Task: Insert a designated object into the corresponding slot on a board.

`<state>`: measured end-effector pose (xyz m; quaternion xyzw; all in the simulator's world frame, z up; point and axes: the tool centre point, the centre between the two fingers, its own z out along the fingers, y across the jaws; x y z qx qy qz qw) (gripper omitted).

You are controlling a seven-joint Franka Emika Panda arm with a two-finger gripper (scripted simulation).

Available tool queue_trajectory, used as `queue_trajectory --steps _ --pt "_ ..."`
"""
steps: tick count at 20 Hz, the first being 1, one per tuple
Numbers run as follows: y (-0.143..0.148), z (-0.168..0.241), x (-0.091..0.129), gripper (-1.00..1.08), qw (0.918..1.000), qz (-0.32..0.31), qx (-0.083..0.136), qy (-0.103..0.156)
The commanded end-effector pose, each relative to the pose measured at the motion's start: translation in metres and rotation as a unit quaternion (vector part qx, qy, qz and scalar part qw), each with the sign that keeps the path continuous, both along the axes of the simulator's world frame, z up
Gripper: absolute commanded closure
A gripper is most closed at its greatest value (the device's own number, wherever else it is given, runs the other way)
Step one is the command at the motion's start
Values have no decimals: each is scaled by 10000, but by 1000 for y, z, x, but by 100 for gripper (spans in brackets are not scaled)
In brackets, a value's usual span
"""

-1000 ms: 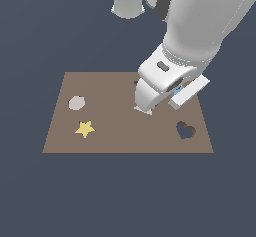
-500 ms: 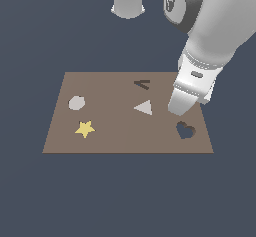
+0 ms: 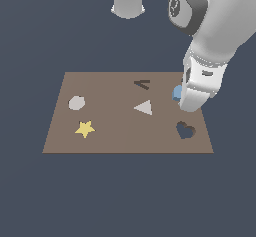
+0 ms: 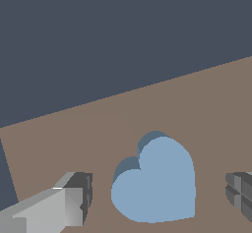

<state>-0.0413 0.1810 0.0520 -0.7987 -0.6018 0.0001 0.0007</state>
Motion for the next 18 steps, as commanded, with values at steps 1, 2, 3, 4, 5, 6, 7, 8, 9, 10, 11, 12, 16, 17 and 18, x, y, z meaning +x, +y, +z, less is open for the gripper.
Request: queue_trajectory --steps 1,2,3,4,5,6,7,8,9,10,11,12,16,17,18 --pt "1 -2 -2 -92 9999 108 -3 -5" --pt "2 -2 -3 -92 9999 122 -4 -5" --pt "1 -2 -3 -92 9999 125 -4 -5" --pt "1 -2 -2 -92 10000 97 -3 -2" --pt "1 -2 -2 -92 10000 97 -3 -2" --pt "1 -3 -2 -92 10000 97 -3 -2" --pt "1 -5 -2 -92 9999 102 -3 -2" --pt "1 -8 -3 -92 9999 107 -4 -3" --pt "1 -12 -3 -92 9999 111 -4 -4" --pt "1 -16 -3 -92 9999 117 -5 -4" --pt "1 -18 -3 -92 9999 122 -5 -5" --pt "1 -20 -3 -92 9999 126 -6 -5" --pt "1 -22 -3 108 9999 126 -6 -5" --pt "1 -22 -3 108 9999 126 -6 -5" --pt "1 -22 -3 108 9999 126 -6 -5"
